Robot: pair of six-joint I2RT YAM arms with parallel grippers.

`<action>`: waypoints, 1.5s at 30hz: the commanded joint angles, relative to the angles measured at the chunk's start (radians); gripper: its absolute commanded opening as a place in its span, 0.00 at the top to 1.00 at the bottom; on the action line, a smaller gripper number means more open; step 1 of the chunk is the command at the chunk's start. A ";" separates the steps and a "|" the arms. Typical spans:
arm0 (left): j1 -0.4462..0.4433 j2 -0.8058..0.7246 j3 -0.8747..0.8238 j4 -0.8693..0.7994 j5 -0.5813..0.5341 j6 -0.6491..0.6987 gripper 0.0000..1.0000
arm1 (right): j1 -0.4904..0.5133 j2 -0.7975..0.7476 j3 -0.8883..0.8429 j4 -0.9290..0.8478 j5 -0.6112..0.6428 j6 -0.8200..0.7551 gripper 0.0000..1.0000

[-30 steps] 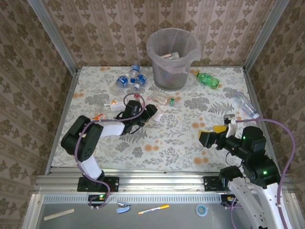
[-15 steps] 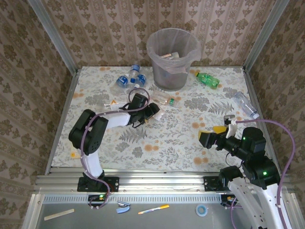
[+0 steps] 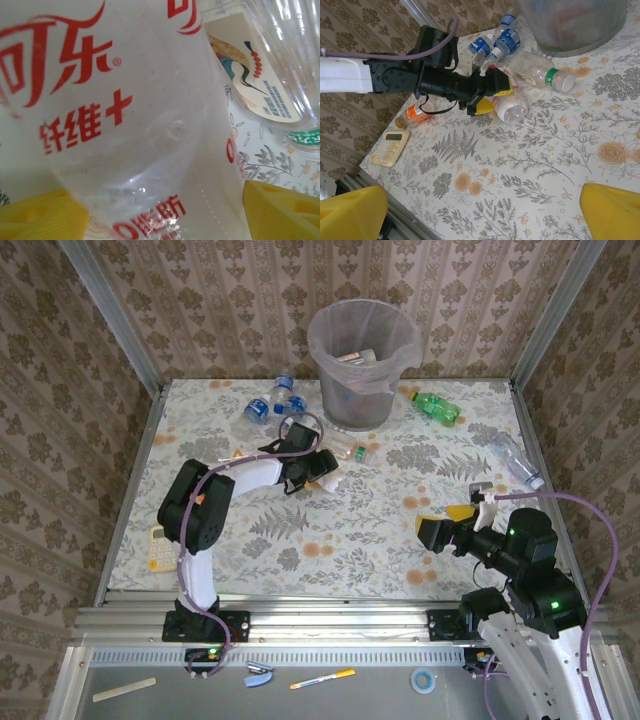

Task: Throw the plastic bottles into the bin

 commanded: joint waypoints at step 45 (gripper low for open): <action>-0.107 -0.613 -0.332 0.000 -0.232 0.419 0.73 | 0.008 0.007 0.001 0.016 -0.015 0.006 0.00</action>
